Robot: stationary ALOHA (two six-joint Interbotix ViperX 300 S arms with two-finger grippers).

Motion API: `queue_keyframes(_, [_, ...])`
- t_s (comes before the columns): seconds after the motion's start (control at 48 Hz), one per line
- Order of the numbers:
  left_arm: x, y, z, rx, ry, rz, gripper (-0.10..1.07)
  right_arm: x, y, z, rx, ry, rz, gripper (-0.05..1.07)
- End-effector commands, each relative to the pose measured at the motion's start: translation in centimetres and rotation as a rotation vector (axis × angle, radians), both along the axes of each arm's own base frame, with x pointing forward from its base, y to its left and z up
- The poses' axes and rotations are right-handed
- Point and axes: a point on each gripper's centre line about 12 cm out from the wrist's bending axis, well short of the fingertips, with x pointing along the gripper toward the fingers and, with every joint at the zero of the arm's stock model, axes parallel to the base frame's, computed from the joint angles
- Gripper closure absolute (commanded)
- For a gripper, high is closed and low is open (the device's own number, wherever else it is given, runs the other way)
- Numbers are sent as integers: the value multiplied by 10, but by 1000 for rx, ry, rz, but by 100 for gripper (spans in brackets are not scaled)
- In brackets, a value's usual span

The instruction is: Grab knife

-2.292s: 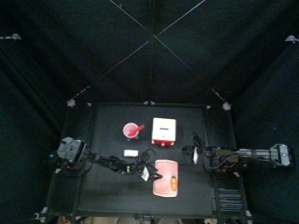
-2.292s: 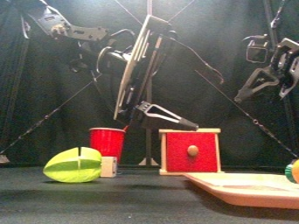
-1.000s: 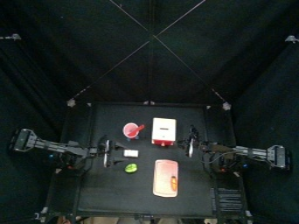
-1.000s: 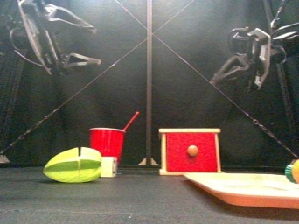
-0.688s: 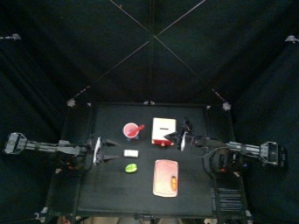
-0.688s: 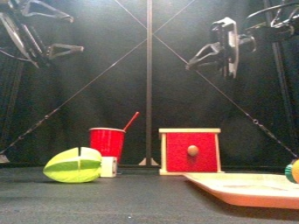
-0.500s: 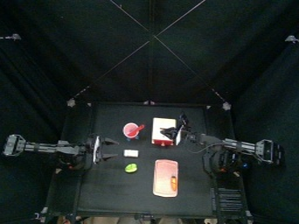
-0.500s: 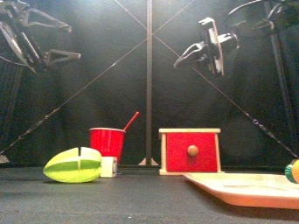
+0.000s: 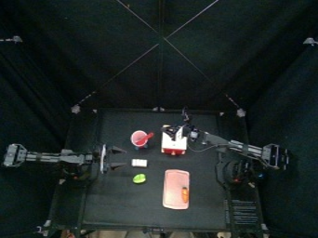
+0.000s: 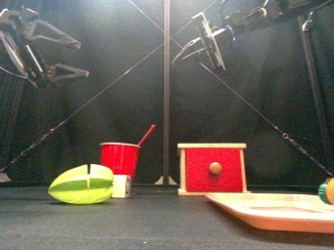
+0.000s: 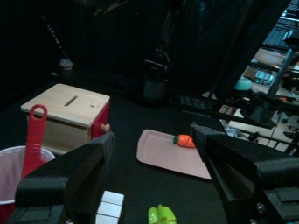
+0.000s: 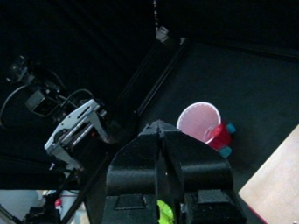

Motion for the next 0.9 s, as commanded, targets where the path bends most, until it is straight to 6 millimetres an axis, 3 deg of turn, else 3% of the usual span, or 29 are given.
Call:
queue_keyframes(0.0, [1, 1, 4, -3, -11, 4, -3, 1, -11, 23, -10, 56, -50, 84])
queue_keyframes(0.25, [1, 2, 3, -20, -9, 12, -3, 14, -35, 25, -2, 239, -52, 84])
queue_keyframes(0.458, [1, 2, 2, -26, -6, 14, -3, 24, -58, 22, 109, 200, 57, 83])
queue_keyframes(0.667, [1, 2, 2, -27, -7, 15, -3, 35, -77, -2, 233, 156, 199, 83])
queue_keyframes(0.875, [0, 2, 1, -27, -3, 15, -3, 51, -80, -36, 360, 152, 384, 76])
